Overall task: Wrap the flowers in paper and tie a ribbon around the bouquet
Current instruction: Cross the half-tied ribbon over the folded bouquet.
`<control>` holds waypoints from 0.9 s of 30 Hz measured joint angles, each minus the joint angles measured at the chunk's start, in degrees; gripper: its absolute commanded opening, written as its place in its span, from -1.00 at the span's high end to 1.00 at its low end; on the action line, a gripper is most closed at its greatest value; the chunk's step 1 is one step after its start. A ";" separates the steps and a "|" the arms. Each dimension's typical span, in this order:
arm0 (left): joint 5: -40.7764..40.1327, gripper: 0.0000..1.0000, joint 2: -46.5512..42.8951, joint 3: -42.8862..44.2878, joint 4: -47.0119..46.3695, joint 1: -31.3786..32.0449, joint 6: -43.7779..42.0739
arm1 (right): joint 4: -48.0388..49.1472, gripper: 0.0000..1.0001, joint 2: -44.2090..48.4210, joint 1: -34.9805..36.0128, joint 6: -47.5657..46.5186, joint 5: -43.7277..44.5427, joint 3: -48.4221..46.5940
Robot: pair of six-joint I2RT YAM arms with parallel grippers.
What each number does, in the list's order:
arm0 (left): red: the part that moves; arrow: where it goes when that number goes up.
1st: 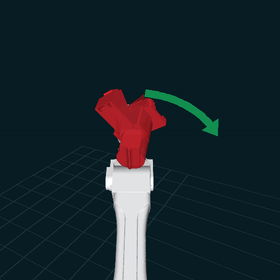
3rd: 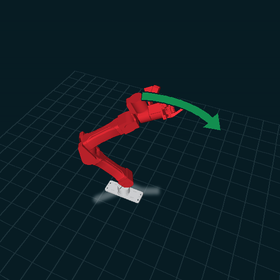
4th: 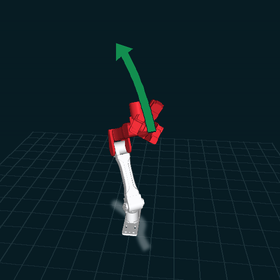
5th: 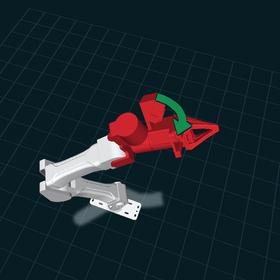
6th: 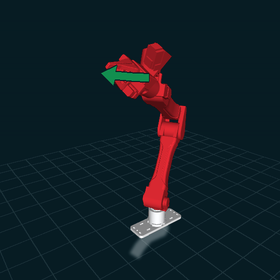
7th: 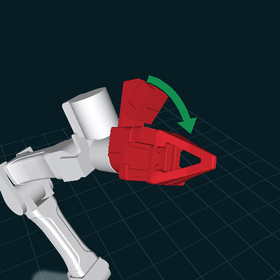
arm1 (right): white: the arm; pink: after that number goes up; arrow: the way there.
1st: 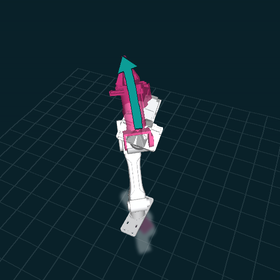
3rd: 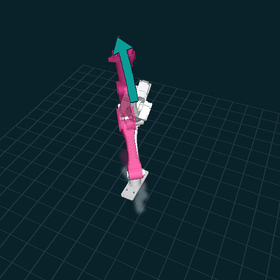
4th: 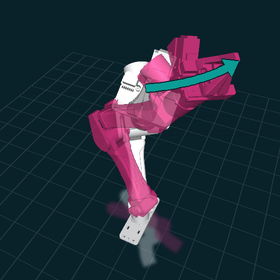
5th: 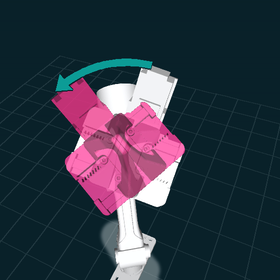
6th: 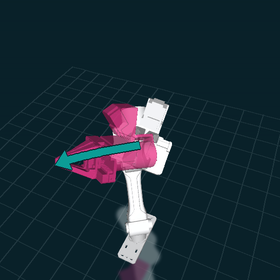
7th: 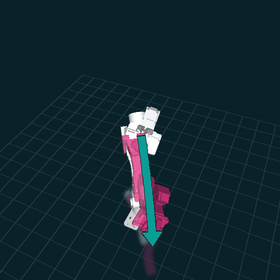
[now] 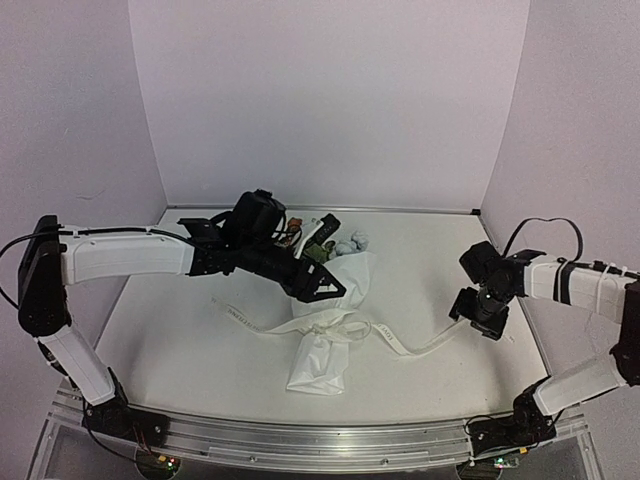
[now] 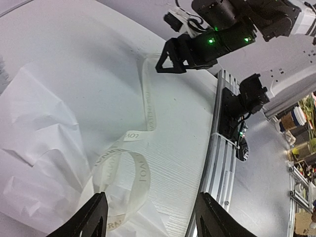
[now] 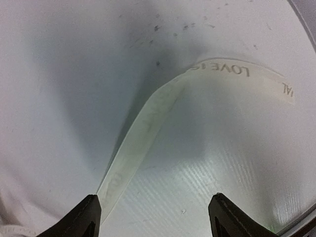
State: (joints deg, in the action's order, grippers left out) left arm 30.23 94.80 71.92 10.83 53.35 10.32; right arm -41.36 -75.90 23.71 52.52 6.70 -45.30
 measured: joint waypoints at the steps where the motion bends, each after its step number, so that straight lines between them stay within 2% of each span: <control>1: -0.45 -0.26 -0.36 -0.70 -0.38 -0.60 0.40 | 0.21 -0.57 -1.11 -2.03 0.50 0.53 0.00; 9: -1.44 -0.26 -0.95 -3.86 -0.81 -1.07 2.07 | 3.88 -0.57 -11.29 -11.70 5.84 1.23 -1.89; 16: -1.48 -0.25 -3.13 -4.29 -0.89 -1.77 2.10 | 6.79 -0.52 -13.73 -15.80 7.87 2.07 -3.30; 21: -1.39 -0.25 -3.78 -4.43 -0.88 -2.16 2.06 | 7.57 -0.11 -15.95 -17.31 9.14 2.64 -4.19; 23: -1.32 -0.25 -3.78 -4.45 -0.86 -2.27 2.06 | 7.72 0.13 -17.67 -17.82 9.19 2.57 -4.78; 27: -1.00 -0.26 -3.78 -4.45 -0.87 -2.55 2.12 | 7.86 0.84 -20.29 -18.38 8.89 2.25 -5.87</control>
State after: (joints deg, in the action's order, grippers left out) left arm 29.23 91.02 67.46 9.97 50.80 12.44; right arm -33.50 -96.19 5.33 61.40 8.95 -51.16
